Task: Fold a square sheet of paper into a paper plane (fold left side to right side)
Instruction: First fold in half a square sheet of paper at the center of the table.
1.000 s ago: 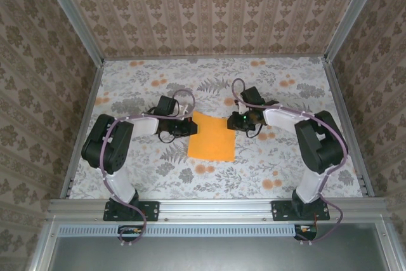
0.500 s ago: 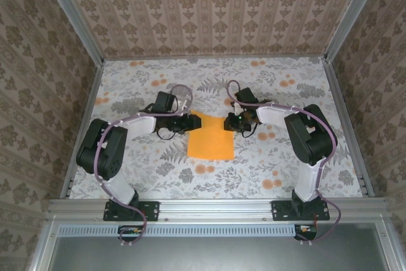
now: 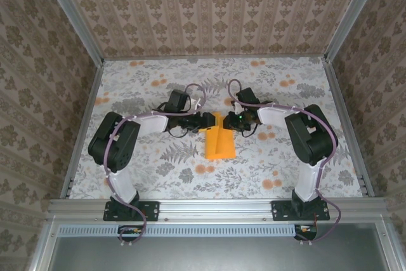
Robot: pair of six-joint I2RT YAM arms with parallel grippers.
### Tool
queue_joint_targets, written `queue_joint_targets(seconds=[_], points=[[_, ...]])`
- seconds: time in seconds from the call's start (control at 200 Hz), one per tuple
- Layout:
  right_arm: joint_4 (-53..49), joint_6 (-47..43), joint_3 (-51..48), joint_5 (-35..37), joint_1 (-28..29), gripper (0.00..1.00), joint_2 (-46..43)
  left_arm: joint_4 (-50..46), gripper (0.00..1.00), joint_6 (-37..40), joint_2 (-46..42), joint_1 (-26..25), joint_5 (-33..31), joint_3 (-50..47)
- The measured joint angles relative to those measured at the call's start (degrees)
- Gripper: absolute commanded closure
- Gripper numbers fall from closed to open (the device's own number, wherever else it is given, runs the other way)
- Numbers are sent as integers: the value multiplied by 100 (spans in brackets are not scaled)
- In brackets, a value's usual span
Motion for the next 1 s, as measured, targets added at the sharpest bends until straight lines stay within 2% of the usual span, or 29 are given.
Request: queue_joint_targets(seconds=[0.25,0.39,0.555,0.86,0.93,1.0], points=[[208,179,-249,-127,-374,59,-833,55,60,-116,105,-7,-61,76],[564,431,-382,-629,-398,58,-1043,66,67,-122,111,-20,-127,109],[999,914,-651,-1303,-341,59,-911,24,71,-120,168,-37,-192,120],[1285,1233,-656,-1733,-122,65,-540,-74,72,-107,184,-44,-284,197],[1257,1235,-654,-1733,-98,71,-479,-87,73,-103,184,-44,-284,197],[1211,1231,-651,-1738,-83,84,-459,-94,73,-103,184,-44,-286,197]])
